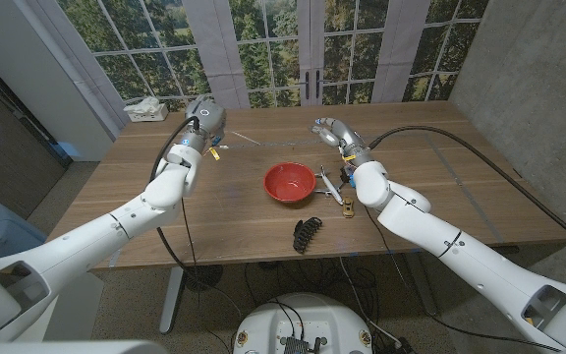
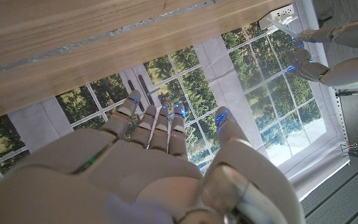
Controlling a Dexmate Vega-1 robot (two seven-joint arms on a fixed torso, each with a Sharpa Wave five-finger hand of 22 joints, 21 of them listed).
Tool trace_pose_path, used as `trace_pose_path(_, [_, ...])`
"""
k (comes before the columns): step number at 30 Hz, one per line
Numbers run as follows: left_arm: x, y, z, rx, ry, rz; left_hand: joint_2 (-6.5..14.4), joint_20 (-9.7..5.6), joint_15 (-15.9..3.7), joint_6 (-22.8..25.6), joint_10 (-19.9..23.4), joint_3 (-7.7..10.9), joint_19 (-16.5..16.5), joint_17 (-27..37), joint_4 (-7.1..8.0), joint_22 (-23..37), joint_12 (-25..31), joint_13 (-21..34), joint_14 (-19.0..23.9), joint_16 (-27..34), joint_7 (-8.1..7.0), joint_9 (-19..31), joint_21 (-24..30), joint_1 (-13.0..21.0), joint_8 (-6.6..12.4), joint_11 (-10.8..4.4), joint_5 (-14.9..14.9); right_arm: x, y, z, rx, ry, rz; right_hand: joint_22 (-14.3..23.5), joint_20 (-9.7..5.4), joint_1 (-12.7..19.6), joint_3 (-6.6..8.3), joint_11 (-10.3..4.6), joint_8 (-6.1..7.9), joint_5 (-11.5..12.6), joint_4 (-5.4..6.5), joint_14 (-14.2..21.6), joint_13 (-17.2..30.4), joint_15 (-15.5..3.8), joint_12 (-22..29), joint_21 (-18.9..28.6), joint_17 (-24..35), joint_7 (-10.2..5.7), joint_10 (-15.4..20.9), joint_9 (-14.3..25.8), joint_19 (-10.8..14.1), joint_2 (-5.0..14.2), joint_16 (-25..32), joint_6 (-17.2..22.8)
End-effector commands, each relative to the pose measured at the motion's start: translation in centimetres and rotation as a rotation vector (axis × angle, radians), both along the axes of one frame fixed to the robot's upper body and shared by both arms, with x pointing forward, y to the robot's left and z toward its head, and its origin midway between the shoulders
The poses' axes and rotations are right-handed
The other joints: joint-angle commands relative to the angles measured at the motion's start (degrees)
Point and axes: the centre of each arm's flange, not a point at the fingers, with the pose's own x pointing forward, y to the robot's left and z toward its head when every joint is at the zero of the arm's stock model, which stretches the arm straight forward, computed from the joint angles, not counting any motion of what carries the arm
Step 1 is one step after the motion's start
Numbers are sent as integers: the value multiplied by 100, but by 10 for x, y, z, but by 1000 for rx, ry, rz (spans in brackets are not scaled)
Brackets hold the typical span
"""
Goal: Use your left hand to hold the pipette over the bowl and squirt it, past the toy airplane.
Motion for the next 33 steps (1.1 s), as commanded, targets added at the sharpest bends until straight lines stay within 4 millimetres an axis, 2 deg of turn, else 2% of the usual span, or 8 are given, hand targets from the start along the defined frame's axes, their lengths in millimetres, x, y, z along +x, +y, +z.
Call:
trace_pose_path(1, [-6,-6,9,48,-29,4,78,-30,-983,26,39,-37,54,25,16,13,1,18,48,-10,-35,71,-7,9,81,-10,26,3,11,4,-45,-3,12,16,-13,62,59,-43,-25,29,1,11,28,-48,20,36,26,-47,22,31,56,-30,42,33])
trace_pose_path(18, [-19,-15,25,140,-77,22,87,-62,-993,50,69,-67,61,27,16,12,-3,22,46,-13,-67,71,-13,20,99,-14,30,3,17,5,-70,2,38,18,-2,166,69,-41,-42,21,9,-4,31,-46,12,30,47,-51,28,35,59,-56,47,42])
trace_pose_path(33, [-30,-25,39,251,-117,42,91,-97,-1002,75,89,-97,64,29,15,11,-13,24,49,-15,-97,68,-22,32,116,-15,33,6,31,6,-83,-6,54,21,13,168,26,-42,-56,-9,40,-7,32,-36,5,27,68,-54,27,37,63,-110,55,47])
